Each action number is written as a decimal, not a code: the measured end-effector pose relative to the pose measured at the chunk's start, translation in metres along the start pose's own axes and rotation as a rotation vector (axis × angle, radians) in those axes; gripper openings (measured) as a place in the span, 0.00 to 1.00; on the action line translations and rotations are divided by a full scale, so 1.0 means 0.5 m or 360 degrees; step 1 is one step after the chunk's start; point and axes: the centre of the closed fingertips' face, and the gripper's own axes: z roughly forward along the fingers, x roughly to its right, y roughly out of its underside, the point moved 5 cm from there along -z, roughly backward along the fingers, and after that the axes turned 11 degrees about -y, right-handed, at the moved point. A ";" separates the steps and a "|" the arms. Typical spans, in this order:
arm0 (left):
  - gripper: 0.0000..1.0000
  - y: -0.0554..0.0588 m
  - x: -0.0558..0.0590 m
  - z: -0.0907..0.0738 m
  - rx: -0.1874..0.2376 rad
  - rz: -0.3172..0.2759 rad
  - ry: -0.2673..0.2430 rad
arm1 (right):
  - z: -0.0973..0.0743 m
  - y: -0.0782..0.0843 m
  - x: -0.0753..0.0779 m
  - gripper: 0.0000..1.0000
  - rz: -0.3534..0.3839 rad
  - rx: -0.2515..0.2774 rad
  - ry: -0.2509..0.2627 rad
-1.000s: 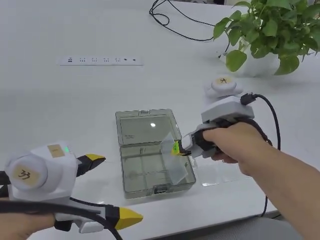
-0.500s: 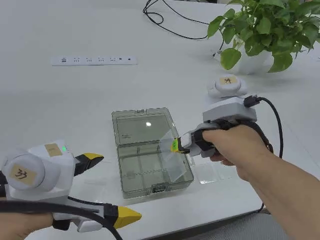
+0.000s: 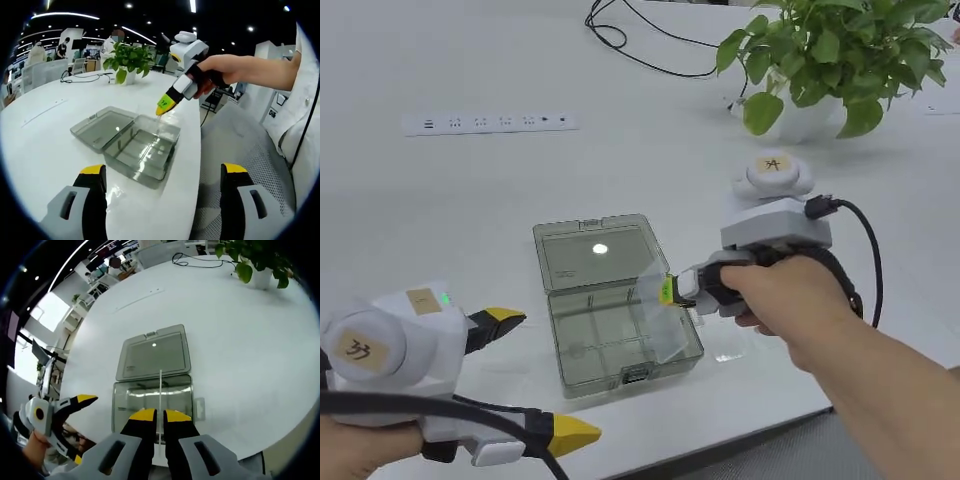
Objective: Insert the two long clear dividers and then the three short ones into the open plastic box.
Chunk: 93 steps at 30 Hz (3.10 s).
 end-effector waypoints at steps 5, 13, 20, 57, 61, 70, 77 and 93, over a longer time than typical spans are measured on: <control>0.96 0.002 -0.001 0.001 0.0002 0.0003 0.0006 | 0.012 -0.003 0.006 0.06 -0.0029 -0.0024 0.0034; 0.96 0.009 -0.003 0.000 0.0005 -0.0016 0.0005 | 0.021 0.003 0.009 0.06 -0.0037 -0.0043 0.0048; 0.96 0.008 -0.007 0.001 0.0012 -0.0022 0.0000 | 0.025 0.011 0.008 0.06 -0.0057 -0.0059 0.0057; 0.97 0.011 -0.009 -0.002 0.0004 -0.0047 -0.0030 | 0.073 0.019 0.010 0.08 -0.0226 -0.0209 0.0007; 0.98 0.010 -0.010 -0.002 0.0003 -0.0048 -0.0034 | 0.081 0.021 0.017 0.09 -0.0227 -0.0230 -0.0014; 0.98 0.007 -0.012 -0.003 0.0001 -0.0055 -0.0053 | 0.090 0.025 0.022 0.09 -0.0245 -0.0248 -0.0060; 0.98 0.004 -0.012 -0.005 -0.0003 -0.0063 -0.0075 | 0.080 0.018 0.022 0.10 -0.0234 -0.0206 -0.0143; 0.98 -0.004 -0.011 -0.021 -0.0018 -0.0124 -0.0186 | 0.022 -0.025 0.012 0.27 -0.0402 -0.0064 -0.0395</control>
